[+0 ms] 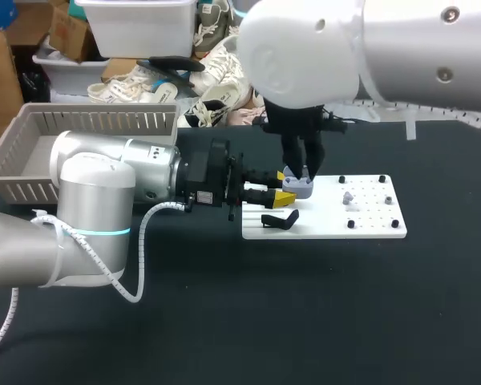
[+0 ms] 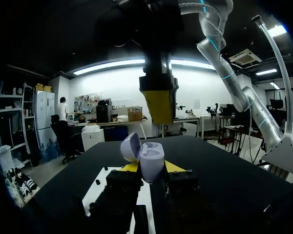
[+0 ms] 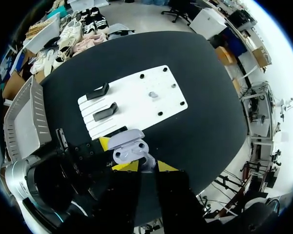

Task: Pick up each earbud case from the left stands, insert the matching earbuds, close the lid, and place the case in the box.

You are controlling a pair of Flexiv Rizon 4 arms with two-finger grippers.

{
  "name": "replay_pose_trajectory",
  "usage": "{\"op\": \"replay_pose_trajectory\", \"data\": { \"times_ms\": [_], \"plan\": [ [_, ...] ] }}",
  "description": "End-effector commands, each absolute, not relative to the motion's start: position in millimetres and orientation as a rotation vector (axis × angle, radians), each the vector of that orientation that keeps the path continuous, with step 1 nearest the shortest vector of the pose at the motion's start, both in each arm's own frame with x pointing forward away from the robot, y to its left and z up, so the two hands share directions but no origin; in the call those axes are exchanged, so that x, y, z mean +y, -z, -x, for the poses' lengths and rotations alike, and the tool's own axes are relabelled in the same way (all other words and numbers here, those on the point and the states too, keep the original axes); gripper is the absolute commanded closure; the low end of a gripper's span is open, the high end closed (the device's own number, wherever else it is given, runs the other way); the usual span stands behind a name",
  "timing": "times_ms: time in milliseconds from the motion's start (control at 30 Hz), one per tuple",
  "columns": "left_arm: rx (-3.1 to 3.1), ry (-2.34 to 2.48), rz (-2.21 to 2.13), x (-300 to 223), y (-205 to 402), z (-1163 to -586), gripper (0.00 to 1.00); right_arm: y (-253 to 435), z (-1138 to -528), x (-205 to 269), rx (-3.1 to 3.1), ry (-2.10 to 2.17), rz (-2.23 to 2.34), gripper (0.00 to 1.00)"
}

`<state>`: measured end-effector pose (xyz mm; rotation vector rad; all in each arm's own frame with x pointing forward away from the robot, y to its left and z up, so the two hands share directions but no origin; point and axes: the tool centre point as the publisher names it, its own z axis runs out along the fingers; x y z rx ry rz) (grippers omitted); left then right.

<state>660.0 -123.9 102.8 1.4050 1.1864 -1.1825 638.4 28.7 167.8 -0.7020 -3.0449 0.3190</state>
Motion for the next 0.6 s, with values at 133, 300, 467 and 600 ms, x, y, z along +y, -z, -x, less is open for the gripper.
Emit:
{"op": "replay_pose_trajectory", "data": {
  "times_ms": [133, 300, 467, 600],
  "plan": [
    [1.188, 1.178, -1.401, -124.1, -102.4, -658.8, 1.00, -170.3, -638.5, 28.2, -3.052, -0.305, 0.718, 1.00],
    [1.188, 1.178, -1.401, -124.1, -102.4, -658.8, 1.00, -170.3, -638.5, 28.2, -3.052, -0.305, 0.718, 1.00],
    [1.188, 1.178, -1.401, -124.1, -102.4, -658.8, 1.00, -170.3, -638.5, 28.2, -3.052, -0.305, 0.718, 1.00],
    [1.188, 1.178, -1.401, -124.1, -102.4, -658.8, 1.00, -171.1, -638.9, 28.9, -3.052, -0.285, 0.723, 1.00]
  ]
}}
